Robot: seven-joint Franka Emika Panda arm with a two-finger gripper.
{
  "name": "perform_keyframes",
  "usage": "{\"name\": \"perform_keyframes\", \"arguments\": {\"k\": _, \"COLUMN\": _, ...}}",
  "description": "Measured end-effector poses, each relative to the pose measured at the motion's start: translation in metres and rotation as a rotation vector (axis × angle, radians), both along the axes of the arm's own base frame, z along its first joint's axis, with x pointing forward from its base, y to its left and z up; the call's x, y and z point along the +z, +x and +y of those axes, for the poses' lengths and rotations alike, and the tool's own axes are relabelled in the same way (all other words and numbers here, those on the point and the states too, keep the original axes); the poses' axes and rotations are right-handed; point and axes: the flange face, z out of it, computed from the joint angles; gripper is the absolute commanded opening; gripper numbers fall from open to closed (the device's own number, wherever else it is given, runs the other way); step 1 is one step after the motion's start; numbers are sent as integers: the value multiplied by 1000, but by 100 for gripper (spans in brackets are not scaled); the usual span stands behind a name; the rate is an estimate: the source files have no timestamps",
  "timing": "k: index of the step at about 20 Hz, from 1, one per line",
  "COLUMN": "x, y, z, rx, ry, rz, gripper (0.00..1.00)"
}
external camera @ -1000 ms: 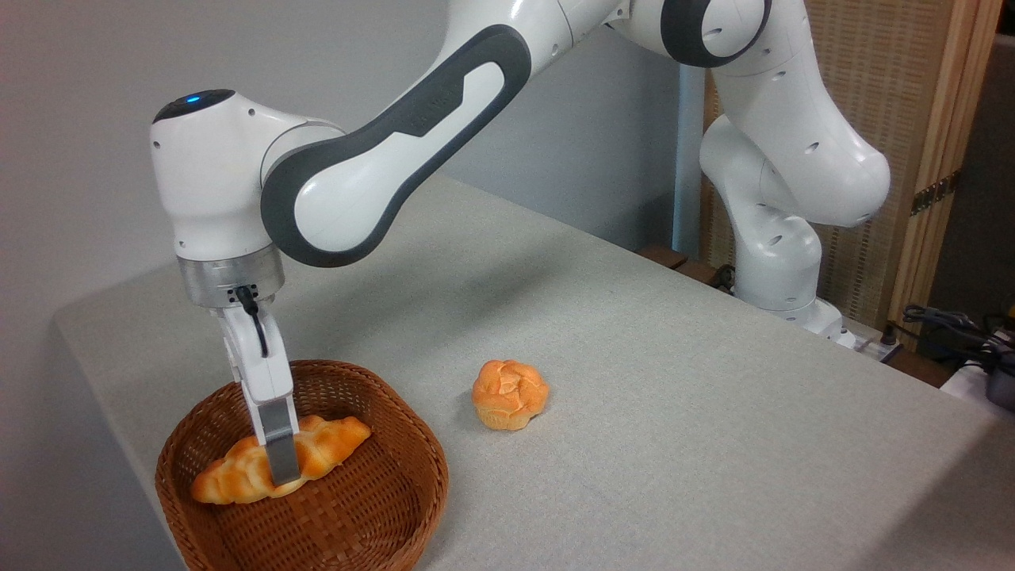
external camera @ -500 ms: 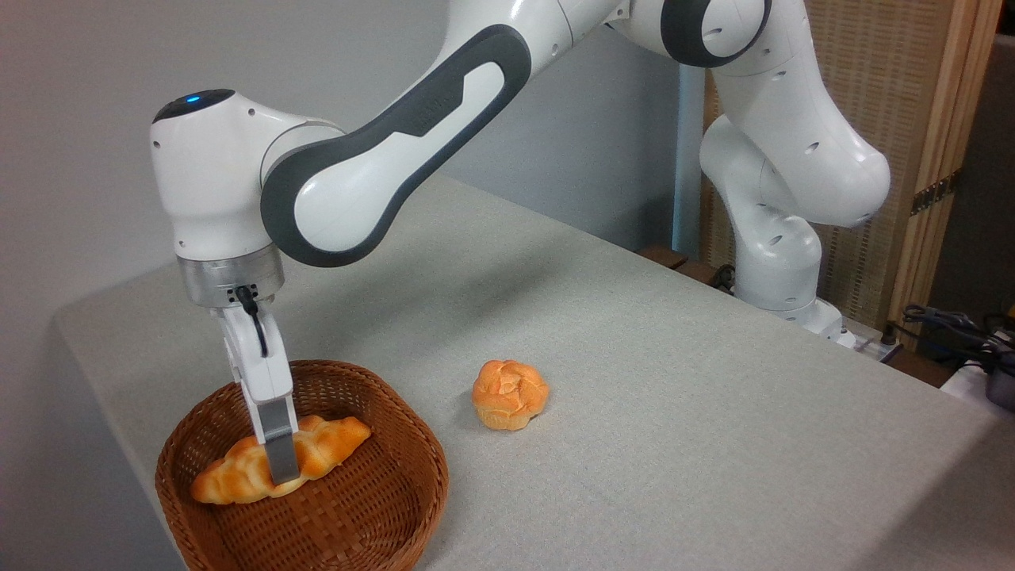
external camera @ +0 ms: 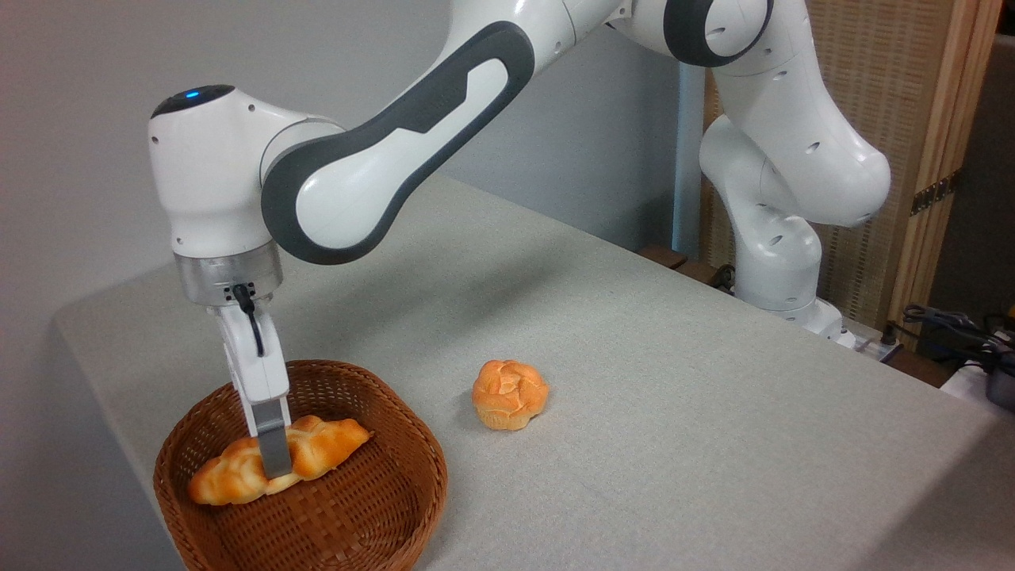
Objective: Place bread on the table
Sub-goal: 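Lift the braided roll out of the basket and carry it beside the orange bun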
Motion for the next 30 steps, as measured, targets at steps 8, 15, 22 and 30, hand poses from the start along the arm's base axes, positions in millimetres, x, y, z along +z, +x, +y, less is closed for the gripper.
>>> {"name": "perform_keyframes", "arguments": {"k": 8, "x": 54, "y": -1, "z": 30, "rx": 67, "ry": -46, "rz": -69, "gripper": 28}}
{"name": "perform_keyframes", "arguments": {"k": 15, "x": 120, "y": -32, "z": 66, "rx": 154, "ry": -77, "rz": -26, "gripper": 29}}
{"name": "perform_keyframes", "arguments": {"k": 22, "x": 136, "y": -111, "z": 69, "rx": 181, "ry": -14, "rz": 206, "gripper": 32}}
{"name": "perform_keyframes", "arguments": {"k": 30, "x": 58, "y": -175, "z": -12, "rx": 140, "ry": 64, "rz": 365, "gripper": 49}}
